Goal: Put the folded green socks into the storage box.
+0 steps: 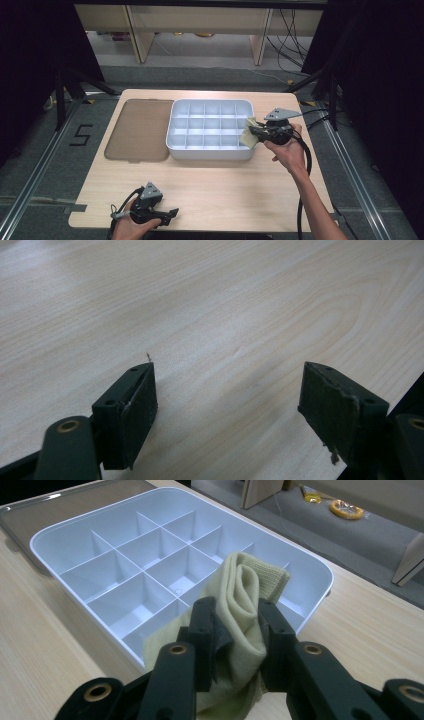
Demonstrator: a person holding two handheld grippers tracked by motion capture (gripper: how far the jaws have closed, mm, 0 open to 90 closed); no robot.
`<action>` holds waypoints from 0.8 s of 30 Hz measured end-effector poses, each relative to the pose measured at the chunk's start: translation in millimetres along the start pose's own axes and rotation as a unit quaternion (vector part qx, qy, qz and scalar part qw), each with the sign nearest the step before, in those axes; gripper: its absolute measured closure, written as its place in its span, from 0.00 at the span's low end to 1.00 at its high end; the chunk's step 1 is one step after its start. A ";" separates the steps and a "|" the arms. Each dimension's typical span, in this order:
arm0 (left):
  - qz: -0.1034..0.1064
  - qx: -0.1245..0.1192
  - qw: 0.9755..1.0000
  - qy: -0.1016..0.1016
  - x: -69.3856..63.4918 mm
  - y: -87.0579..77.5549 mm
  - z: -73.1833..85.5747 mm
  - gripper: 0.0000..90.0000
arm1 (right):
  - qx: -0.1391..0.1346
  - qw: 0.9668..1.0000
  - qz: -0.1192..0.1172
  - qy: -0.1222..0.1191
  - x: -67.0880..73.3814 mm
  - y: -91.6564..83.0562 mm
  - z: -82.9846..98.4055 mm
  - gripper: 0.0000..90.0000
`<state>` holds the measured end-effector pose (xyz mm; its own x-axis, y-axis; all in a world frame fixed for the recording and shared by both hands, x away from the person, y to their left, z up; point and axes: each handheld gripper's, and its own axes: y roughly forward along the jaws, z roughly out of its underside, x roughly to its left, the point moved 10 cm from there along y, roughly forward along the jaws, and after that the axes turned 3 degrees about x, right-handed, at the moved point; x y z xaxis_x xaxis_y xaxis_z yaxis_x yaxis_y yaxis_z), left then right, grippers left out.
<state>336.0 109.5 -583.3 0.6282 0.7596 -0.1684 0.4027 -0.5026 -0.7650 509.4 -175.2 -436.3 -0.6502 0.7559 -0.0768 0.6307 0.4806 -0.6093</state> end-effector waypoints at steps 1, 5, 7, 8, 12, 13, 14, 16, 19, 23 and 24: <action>0.001 0.000 1.000 0.004 0.3 -0.1 0.0 0.25 | 0.000 1.000 0.001 -0.002 -0.5 1.3 -0.2 0.81; 0.001 -0.002 1.000 0.002 0.3 -0.1 -0.3 0.25 | 0.003 1.000 0.006 0.004 -2.3 4.6 -0.2 0.81; 0.000 -0.003 1.000 0.006 0.7 -0.4 -0.8 0.25 | 0.002 1.000 0.011 0.001 -4.0 7.2 -0.1 0.81; 0.000 -0.004 1.000 0.001 -0.1 -0.5 -0.9 0.25 | 0.002 1.000 0.016 -0.008 -6.6 9.6 0.1 0.81; 0.001 -0.001 1.000 0.009 0.8 -0.7 -0.4 0.25 | 0.003 1.000 0.020 -0.004 -7.6 12.8 0.7 0.81; 0.001 -0.003 1.000 0.008 0.5 -0.3 -0.7 0.25 | 0.004 1.000 0.019 -0.013 -9.1 14.0 0.6 0.81; 0.001 -0.002 1.000 0.008 0.7 -0.6 -0.7 0.25 | 0.011 1.000 0.022 -0.013 -9.9 15.4 2.1 0.80; 0.001 -0.004 1.000 0.003 0.1 -0.6 -0.8 0.25 | 0.010 1.000 0.025 -0.015 -10.9 16.7 2.2 0.81; -0.004 -0.008 1.000 -0.008 0.5 -0.2 -1.4 0.25 | 0.011 0.999 0.030 -0.019 -13.7 18.9 2.7 0.81; 0.000 -0.004 1.000 0.000 -0.2 -0.4 -0.9 0.25 | 0.011 0.999 0.032 -0.018 -15.4 20.0 2.8 0.80; 0.000 -0.004 1.000 0.001 -0.4 -0.3 -1.0 0.25 | 0.013 0.999 0.034 -0.012 -14.6 20.4 3.5 0.80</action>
<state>336.3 109.0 -582.4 0.6298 0.7585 -0.1676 0.4075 -0.5063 -0.7600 530.3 -178.0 -450.4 -0.6166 0.7752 -0.1369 0.6628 0.4175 -0.6216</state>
